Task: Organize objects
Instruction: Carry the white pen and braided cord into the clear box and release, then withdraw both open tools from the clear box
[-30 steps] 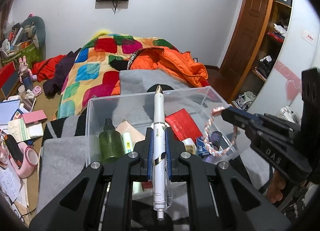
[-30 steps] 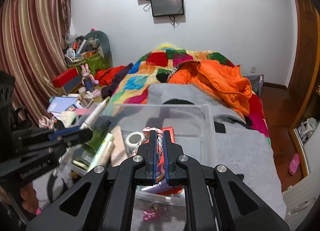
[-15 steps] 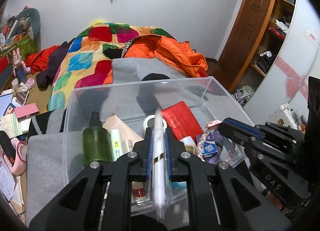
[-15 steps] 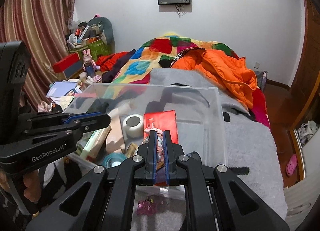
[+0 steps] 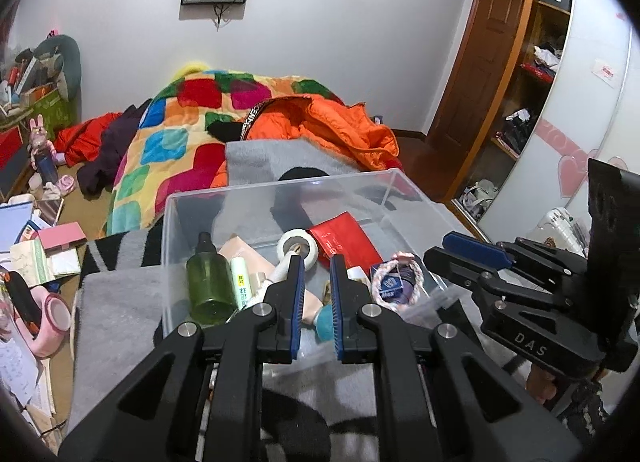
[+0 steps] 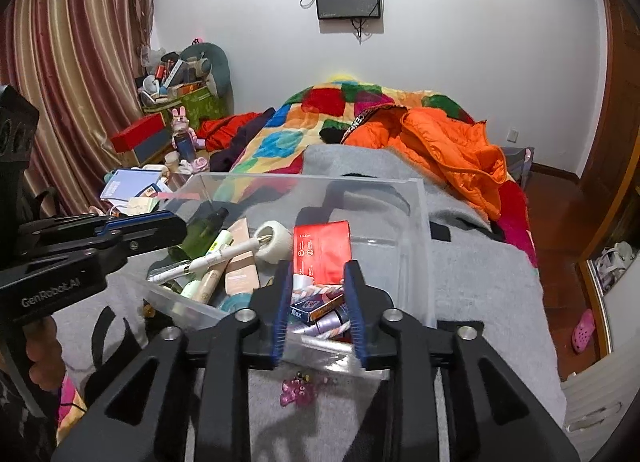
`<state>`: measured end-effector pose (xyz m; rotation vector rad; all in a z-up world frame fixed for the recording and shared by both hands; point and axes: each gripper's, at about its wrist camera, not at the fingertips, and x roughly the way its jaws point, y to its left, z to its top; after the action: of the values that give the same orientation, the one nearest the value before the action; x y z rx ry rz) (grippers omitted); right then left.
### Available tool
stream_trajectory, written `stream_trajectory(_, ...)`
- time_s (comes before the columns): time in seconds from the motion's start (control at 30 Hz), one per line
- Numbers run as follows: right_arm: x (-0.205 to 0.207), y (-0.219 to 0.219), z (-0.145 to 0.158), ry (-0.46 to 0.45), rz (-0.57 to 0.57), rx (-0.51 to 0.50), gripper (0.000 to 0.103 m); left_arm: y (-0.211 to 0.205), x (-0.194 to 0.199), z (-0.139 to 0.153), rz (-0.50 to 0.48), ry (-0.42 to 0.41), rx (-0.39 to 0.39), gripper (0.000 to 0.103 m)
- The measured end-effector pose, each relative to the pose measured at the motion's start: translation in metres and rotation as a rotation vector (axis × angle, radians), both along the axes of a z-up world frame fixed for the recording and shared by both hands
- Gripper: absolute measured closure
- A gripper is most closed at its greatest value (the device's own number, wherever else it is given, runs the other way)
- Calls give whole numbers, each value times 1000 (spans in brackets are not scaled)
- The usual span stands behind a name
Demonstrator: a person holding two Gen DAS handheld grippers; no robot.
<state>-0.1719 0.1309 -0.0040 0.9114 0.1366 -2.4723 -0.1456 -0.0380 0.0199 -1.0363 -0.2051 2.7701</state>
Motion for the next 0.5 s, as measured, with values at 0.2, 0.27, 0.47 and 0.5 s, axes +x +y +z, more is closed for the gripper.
stream_trajectory(0.2,17,3,6,30,9,15,75,-5,22,5,11,15,-28,83)
stream_trajectory(0.27,22,5,5,26,15,6,72,-7,28,4,25,18,-39,77)
stream_trajectory(0.47,36,7,-2,17,22,17,65,-21,42,-9,55,-14,-30,76)
stream_trajectory(0.5,37,8,-3,14,22,17,64,-22,45,-12,59,-18,-30,75)
